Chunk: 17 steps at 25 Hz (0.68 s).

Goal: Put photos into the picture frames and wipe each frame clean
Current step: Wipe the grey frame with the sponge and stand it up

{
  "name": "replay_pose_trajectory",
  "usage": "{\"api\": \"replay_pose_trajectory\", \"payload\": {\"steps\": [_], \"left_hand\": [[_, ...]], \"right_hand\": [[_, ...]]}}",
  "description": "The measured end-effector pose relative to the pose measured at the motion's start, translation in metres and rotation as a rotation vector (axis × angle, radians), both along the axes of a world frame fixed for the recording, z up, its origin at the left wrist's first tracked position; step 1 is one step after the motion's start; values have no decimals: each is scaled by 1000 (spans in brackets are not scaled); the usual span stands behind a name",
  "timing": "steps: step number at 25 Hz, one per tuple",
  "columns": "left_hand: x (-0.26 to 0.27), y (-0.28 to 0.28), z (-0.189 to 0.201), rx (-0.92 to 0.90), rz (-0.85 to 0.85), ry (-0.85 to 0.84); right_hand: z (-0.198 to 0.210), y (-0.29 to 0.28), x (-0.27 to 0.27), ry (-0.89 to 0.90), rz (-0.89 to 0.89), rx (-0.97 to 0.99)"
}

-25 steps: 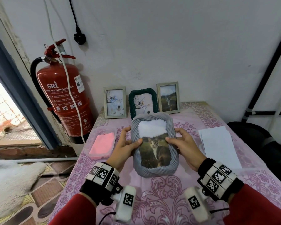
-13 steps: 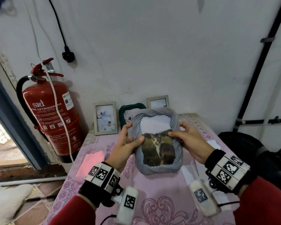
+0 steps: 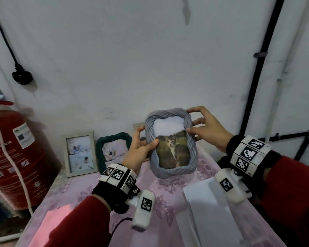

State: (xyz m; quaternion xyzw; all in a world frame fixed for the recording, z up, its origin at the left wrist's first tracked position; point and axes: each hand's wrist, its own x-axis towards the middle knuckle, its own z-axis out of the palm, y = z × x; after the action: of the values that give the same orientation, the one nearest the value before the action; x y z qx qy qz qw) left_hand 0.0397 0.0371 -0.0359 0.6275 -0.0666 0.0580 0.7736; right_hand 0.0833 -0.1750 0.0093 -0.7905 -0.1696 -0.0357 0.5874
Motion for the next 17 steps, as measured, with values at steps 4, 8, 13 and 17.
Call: {"api": "replay_pose_trajectory", "payload": {"steps": [4,8,13,17], "left_hand": [[45,-20,-17,-36,-59,32],[91,-40,-44,-27,-101,72],[127,-55,-74,43,-113,107],[144,-61,-88,44,-149,115]], "right_hand": [[-8,-21,41,-22,-26,-125],[-29,-44,85,-31,-35,-246],[-64,-60,121,-3,-47,-314],[-86,-68,139,2,-44,-317]]}}
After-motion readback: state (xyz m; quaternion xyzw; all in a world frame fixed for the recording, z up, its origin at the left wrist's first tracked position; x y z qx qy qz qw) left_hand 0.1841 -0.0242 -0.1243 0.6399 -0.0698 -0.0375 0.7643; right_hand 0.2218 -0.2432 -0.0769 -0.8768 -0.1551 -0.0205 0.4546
